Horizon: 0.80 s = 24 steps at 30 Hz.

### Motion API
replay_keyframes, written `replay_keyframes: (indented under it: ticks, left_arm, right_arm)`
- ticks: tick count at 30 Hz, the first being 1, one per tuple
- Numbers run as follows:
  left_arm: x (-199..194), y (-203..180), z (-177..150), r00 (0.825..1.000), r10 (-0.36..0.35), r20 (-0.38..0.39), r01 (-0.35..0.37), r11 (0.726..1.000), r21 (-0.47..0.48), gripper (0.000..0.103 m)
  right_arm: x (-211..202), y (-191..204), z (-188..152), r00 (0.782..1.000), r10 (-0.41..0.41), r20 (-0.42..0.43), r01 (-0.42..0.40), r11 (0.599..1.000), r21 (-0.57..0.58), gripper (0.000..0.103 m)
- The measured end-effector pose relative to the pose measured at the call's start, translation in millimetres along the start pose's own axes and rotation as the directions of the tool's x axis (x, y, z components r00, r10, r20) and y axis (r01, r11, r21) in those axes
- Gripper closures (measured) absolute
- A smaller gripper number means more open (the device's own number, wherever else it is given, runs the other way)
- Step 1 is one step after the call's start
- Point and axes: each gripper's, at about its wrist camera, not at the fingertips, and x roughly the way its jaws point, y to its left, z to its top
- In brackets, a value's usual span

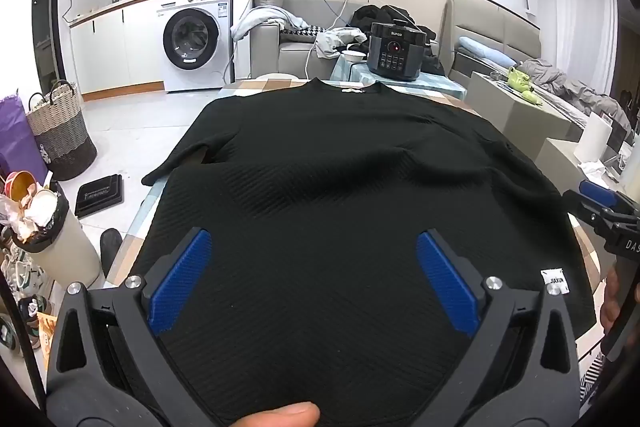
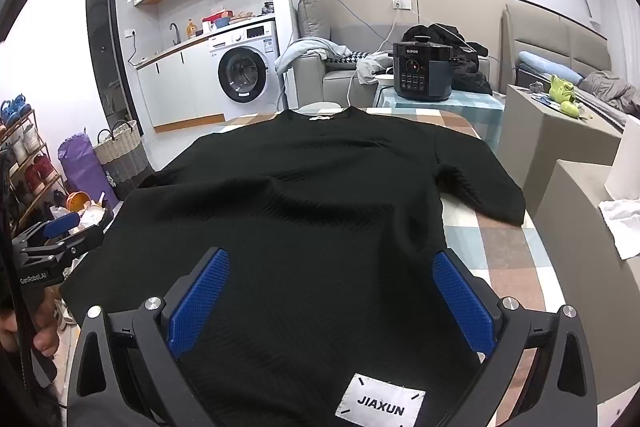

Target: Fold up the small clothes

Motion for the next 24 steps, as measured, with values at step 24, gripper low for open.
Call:
replay_keyframes:
  ticks: [24]
  left_arm:
    - [0.0, -0.3, -1.4, 1.0, 0.004, -0.001, -0.004, 1.0, -0.002, 0.001]
  right_arm:
    - [3.7, 0.1, -1.1, 1.0, 0.012, 0.001, -0.012, 1.0, 0.01, 0.0]
